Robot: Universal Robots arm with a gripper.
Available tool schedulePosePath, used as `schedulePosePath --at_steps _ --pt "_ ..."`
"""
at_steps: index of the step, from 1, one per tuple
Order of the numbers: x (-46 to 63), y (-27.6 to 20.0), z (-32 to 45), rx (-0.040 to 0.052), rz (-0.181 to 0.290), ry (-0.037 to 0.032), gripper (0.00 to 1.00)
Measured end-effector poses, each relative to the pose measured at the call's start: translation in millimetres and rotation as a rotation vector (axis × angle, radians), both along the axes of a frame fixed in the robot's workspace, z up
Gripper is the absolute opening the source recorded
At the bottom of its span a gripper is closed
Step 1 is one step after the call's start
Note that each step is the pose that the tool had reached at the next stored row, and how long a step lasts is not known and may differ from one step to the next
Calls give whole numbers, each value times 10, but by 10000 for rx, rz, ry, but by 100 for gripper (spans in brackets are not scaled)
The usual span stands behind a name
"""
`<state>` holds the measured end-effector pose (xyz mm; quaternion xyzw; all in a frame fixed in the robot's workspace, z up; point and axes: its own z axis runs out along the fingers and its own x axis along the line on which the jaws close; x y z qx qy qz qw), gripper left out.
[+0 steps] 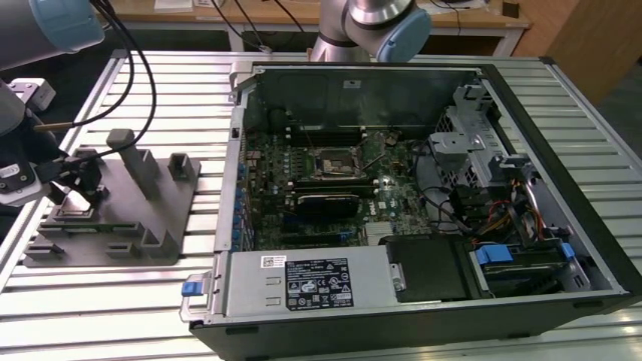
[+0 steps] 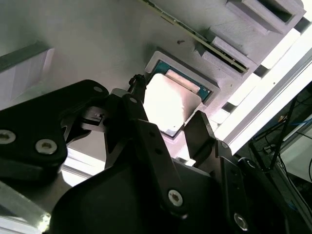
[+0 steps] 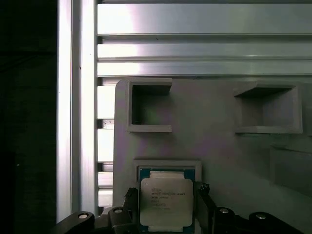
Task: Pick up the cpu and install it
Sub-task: 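Pick up the cpu and move it towards the insertion slot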
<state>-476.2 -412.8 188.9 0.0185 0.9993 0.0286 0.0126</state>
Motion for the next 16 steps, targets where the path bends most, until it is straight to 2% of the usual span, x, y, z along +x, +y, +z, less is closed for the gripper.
schedulePosePath --at_steps 16 --pt "-9 15 -66 -37 0 1 59"
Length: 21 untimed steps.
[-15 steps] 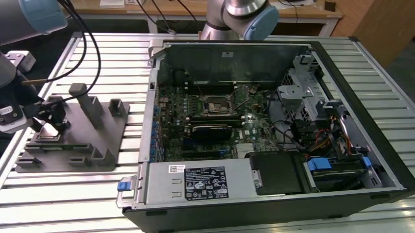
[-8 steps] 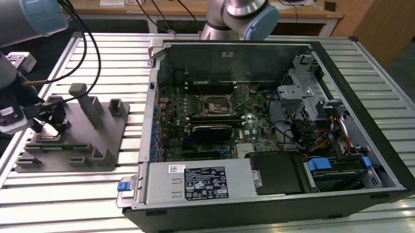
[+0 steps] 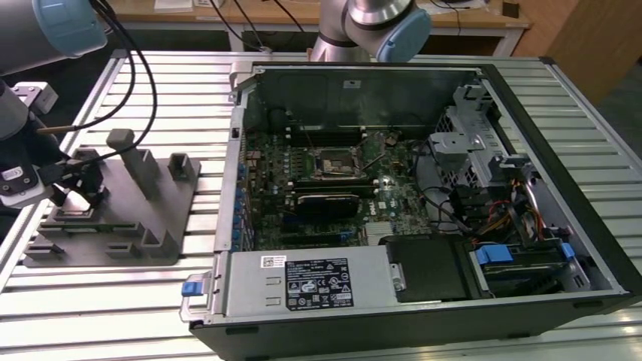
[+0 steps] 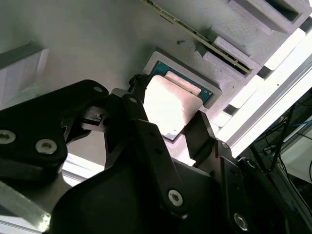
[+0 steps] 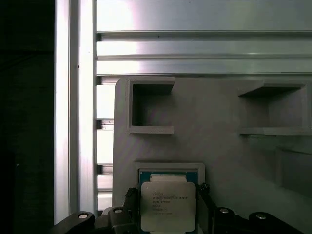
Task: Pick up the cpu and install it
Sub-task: 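Pick up the cpu and move it towards the insertion slot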
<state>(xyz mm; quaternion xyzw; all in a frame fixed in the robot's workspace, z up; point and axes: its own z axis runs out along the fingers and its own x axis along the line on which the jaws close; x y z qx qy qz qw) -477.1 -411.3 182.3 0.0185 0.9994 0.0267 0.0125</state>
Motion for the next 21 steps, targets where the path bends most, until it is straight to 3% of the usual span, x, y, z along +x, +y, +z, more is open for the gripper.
schedulePosePath --at_steps 16,21 --pt "0 1 -21 -41 0 -1 59" --pt "0 1 -22 -46 0 -2 55"
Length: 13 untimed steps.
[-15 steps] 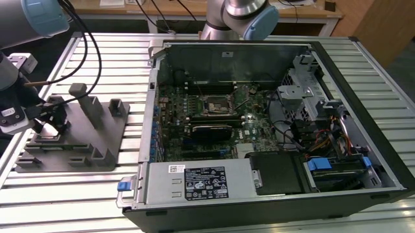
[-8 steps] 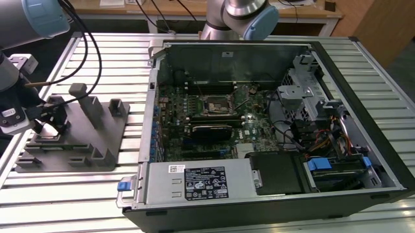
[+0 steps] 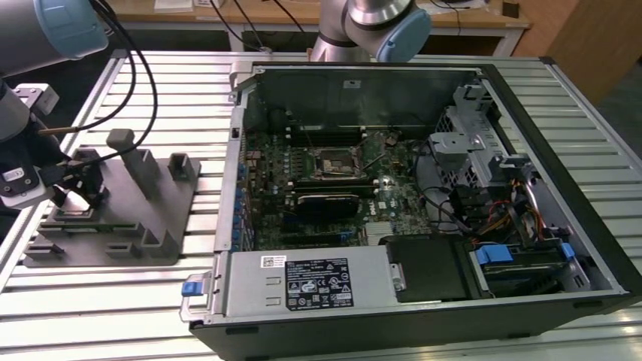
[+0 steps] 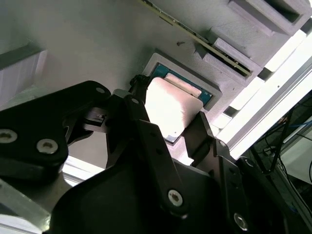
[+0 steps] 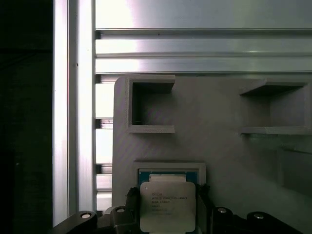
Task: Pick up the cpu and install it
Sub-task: 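Pick up the cpu and move it towards the insertion slot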
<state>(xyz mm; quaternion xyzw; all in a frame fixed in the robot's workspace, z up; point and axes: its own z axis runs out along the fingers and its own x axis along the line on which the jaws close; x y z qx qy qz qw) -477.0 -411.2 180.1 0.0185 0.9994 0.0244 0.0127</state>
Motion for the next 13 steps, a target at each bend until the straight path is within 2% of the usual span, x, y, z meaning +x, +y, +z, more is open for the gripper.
schedulePosePath --at_steps 6,13 --pt "0 0 12 -4 0 0 55" --pt "0 0 143 -4 0 0 55"
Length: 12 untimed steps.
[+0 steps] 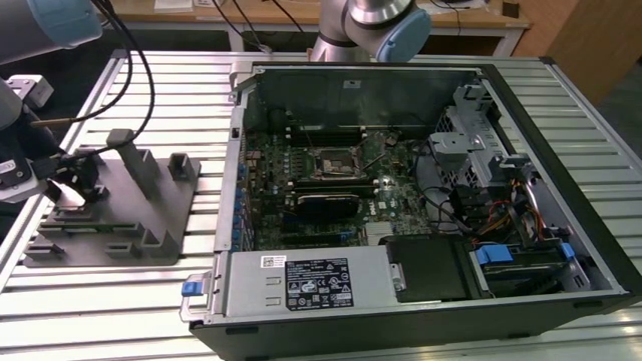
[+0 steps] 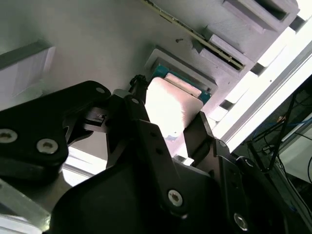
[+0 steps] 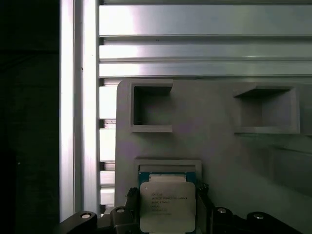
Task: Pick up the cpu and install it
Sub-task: 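Pick up the cpu and move it towards the insertion slot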
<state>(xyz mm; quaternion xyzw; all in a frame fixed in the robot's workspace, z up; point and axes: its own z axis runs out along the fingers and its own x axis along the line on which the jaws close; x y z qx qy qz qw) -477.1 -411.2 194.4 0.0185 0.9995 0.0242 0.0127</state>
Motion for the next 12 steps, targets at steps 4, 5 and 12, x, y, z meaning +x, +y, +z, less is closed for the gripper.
schedulePosePath --at_steps 4,5,12 --pt "0 0 96 0 0 0 55" --pt "0 0 121 0 0 0 55" --pt "0 1 282 0 1 1 55"
